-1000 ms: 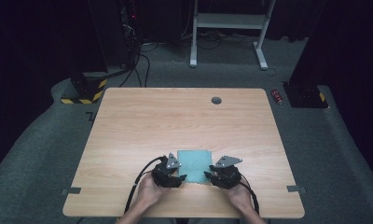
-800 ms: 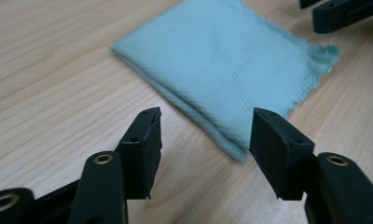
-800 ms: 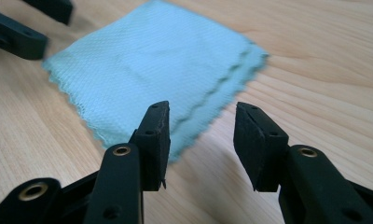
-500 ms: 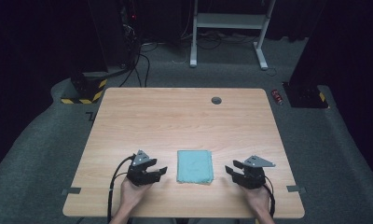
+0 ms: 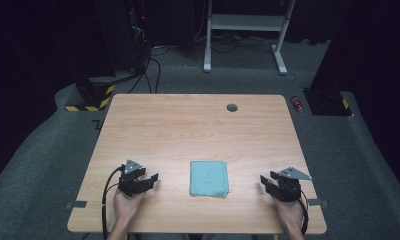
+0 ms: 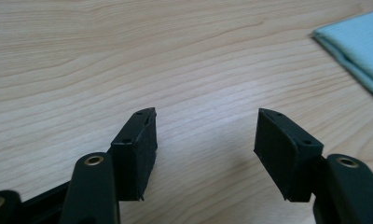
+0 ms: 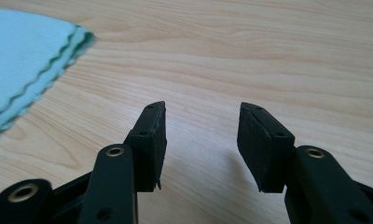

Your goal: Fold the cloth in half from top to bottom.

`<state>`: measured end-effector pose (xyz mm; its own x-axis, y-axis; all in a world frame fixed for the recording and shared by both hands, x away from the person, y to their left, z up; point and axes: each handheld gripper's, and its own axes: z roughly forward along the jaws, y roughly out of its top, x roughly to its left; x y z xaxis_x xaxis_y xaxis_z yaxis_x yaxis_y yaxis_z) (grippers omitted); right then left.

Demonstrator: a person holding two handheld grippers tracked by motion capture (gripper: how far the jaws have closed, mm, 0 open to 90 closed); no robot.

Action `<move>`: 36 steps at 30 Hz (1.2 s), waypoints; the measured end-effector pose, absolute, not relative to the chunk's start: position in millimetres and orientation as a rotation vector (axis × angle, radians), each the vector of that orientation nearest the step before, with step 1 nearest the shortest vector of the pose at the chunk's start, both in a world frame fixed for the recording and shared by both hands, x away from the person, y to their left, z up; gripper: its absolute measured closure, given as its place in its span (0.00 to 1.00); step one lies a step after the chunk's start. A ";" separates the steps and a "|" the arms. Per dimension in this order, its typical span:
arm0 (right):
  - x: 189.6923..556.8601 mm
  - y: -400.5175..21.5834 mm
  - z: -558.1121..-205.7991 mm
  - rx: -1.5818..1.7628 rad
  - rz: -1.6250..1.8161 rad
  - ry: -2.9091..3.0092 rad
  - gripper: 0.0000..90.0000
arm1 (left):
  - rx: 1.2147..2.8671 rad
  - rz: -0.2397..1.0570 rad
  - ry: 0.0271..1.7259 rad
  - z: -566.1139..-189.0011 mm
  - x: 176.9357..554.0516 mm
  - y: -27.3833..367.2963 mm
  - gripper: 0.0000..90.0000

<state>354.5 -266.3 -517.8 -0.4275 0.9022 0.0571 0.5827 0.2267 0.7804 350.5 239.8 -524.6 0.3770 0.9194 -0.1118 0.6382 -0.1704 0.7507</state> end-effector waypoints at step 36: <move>356.2 -279.9 -522.5 1.407 0.899 2.100 0.40 | 1.947 0.609 1.353 -528.3 349.5 237.7 0.32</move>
<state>356.2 -279.9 -522.5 -0.3747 0.9270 -0.0134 0.6301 0.2653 0.7298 349.5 237.7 -528.3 0.3503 0.9366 -0.0030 0.6184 -0.2288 0.7518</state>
